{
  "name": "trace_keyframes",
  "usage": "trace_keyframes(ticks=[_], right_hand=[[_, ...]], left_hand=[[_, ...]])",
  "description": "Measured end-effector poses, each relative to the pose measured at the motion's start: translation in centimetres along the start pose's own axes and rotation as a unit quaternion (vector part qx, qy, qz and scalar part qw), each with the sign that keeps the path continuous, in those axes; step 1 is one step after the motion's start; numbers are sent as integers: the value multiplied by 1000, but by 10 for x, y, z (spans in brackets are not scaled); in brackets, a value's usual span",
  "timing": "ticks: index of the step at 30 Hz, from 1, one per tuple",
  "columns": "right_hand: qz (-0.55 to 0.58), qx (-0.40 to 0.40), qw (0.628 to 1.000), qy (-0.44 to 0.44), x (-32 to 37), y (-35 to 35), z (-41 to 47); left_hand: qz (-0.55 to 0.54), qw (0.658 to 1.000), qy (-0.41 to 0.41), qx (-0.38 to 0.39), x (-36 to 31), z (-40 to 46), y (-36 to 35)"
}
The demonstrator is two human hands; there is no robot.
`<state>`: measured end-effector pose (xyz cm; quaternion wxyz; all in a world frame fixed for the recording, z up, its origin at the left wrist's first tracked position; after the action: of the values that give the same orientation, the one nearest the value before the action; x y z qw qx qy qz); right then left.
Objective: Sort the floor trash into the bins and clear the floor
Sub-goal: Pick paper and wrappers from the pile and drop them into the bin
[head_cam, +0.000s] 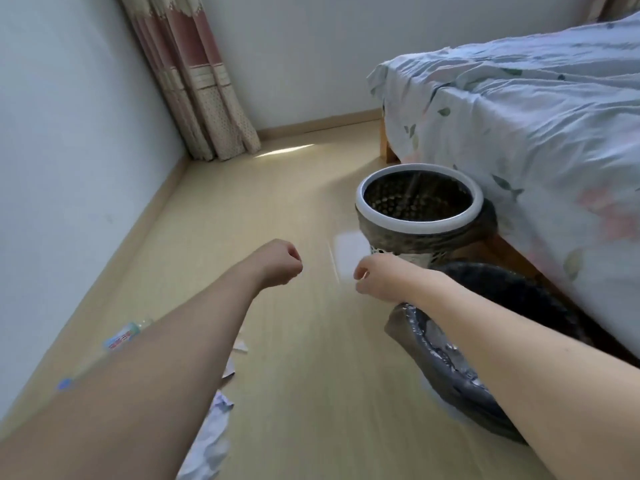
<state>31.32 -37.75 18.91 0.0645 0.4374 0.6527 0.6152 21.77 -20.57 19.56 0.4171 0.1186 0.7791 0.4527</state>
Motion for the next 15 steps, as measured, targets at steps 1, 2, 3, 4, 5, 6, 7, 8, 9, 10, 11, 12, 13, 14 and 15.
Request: trace_keyframes(ticks=[1, 2, 3, 4, 5, 6, 7, 8, 9, 10, 11, 12, 13, 14, 15], right_hand=[[-10, 22, 999, 26, 29, -20, 13], [-20, 42, 998, 45, 56, -41, 25], [-29, 60, 996, 62, 79, -62, 36], [-37, 77, 994, 73, 98, -85, 46], [-43, 93, 991, 83, 117, -112, 60], [-45, 103, 990, 89, 132, -135, 71], [-44, 110, 988, 94, 144, -157, 81], [-37, 115, 988, 95, 155, -181, 92], [-31, 114, 989, 93, 164, -204, 103], [-26, 113, 989, 87, 171, -225, 112], [-25, 111, 990, 83, 174, -242, 118], [-26, 110, 990, 79, 176, -259, 126], [-29, 107, 991, 77, 177, -275, 133], [-36, 103, 991, 78, 178, -290, 142], [-43, 98, 991, 80, 178, -303, 150]], left_hand=[[17, 1000, 15, -15, 33, 0, 16], [31, 999, 31, -27, 66, -1, 29], [44, 997, 47, -33, 97, -4, 39], [56, 996, 64, -38, 128, -7, 45], [72, 993, 84, -41, 163, -10, 51], [88, 990, 102, -43, 195, -12, 54], [101, 987, 119, -43, 226, -14, 55], [112, 984, 135, -44, 257, -15, 56], [118, 981, 149, -44, 287, -13, 54], [123, 979, 158, -43, 313, -10, 51], [126, 978, 164, -39, 332, -6, 46], [125, 977, 168, -35, 349, 0, 39], [130, 977, 167, -32, 361, 8, 30], [141, 976, 162, -31, 371, 18, 20], [156, 975, 153, -34, 378, 29, 9]])
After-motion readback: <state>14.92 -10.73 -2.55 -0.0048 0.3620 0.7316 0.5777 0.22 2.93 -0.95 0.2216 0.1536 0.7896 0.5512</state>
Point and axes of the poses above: each hand's wrist, its own z-axis towards the middle knuckle, its own y-axis out of the back of the hand, x = y × z, the point moved 7 cm from there along z, towards the middle knuckle, and after that the axes turned 3 degrees about -x, right-handed, at the moved point
